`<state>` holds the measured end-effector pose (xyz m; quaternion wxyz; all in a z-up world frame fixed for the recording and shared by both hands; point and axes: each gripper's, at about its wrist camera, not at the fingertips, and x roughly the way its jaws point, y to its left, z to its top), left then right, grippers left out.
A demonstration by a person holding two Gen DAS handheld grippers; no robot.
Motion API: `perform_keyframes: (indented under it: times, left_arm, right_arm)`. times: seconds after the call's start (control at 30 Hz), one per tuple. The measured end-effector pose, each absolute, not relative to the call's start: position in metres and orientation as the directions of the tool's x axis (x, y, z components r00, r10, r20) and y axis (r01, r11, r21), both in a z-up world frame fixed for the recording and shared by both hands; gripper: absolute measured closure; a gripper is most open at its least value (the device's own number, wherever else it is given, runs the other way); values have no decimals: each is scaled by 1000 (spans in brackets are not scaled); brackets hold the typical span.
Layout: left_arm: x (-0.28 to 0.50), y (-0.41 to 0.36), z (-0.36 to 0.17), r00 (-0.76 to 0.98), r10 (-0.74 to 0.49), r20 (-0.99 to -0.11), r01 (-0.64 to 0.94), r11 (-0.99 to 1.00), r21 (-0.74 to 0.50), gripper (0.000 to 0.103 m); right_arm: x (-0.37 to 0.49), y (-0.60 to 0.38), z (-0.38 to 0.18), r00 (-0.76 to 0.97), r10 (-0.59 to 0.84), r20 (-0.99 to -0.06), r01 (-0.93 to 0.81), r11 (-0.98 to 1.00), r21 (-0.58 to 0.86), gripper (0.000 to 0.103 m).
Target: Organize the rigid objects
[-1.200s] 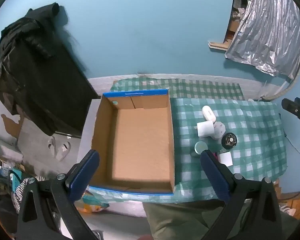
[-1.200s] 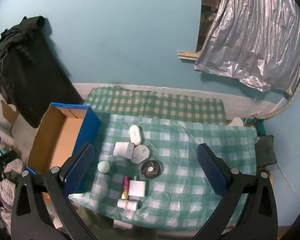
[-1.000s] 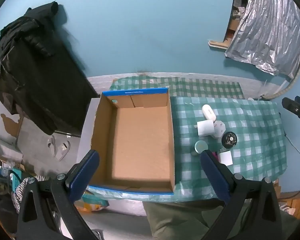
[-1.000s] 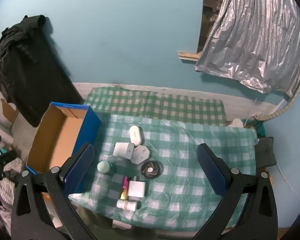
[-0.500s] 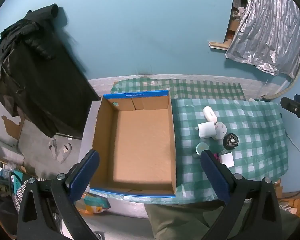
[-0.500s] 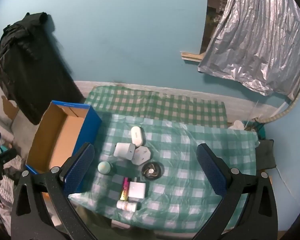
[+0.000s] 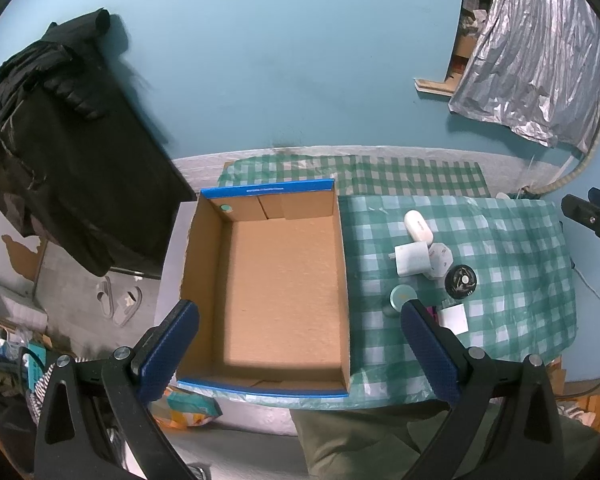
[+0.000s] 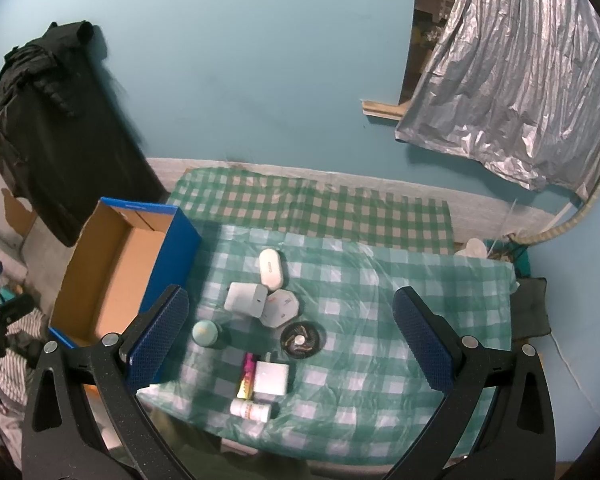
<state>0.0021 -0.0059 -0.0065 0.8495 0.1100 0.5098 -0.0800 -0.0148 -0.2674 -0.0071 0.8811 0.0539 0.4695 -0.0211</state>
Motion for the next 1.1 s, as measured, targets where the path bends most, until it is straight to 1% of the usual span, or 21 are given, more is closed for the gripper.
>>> perform_keyframes:
  times: [1.1]
  left_arm:
    - [2, -7, -10, 461, -18, -887, 249, 962, 110, 2]
  right_arm:
    - [-15, -267, -7, 553, 7, -833, 86, 994, 66, 1]
